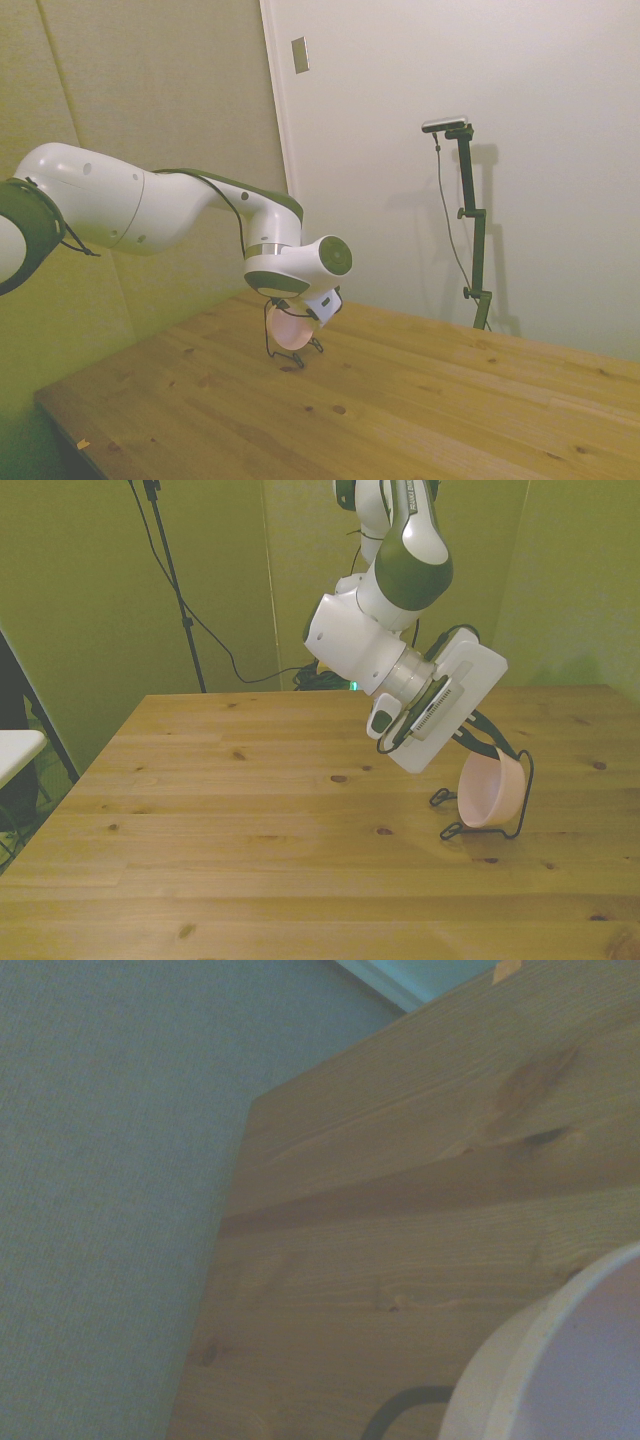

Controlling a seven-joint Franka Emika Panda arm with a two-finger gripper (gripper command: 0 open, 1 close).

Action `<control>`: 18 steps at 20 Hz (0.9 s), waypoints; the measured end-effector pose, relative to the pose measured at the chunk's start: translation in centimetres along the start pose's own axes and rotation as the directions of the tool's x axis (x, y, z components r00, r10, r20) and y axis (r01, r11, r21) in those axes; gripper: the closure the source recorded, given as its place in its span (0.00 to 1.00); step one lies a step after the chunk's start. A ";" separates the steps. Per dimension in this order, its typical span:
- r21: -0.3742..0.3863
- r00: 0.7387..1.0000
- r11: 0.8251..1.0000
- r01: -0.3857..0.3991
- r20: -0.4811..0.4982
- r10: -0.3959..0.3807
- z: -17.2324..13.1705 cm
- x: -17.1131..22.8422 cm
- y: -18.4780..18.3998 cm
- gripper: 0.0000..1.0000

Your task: Load the bowl

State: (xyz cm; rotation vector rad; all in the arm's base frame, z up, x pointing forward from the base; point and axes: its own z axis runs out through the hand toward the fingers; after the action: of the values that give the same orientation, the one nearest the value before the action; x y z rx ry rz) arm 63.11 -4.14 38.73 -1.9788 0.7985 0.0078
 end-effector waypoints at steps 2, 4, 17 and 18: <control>-0.002 1.000 1.000 -0.004 0.002 0.004 0.2 0.1 0.2 1.00; -0.004 1.000 1.000 -0.007 0.005 0.007 0.4 0.2 0.4 1.00; -0.007 1.000 1.000 -0.012 0.023 0.013 0.7 0.2 0.8 0.00; -0.006 1.000 1.000 -0.010 0.021 0.010 0.5 0.2 0.8 0.00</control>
State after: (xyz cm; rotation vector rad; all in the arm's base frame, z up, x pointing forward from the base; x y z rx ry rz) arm 63.01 -4.05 37.80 -1.9770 0.7957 0.0369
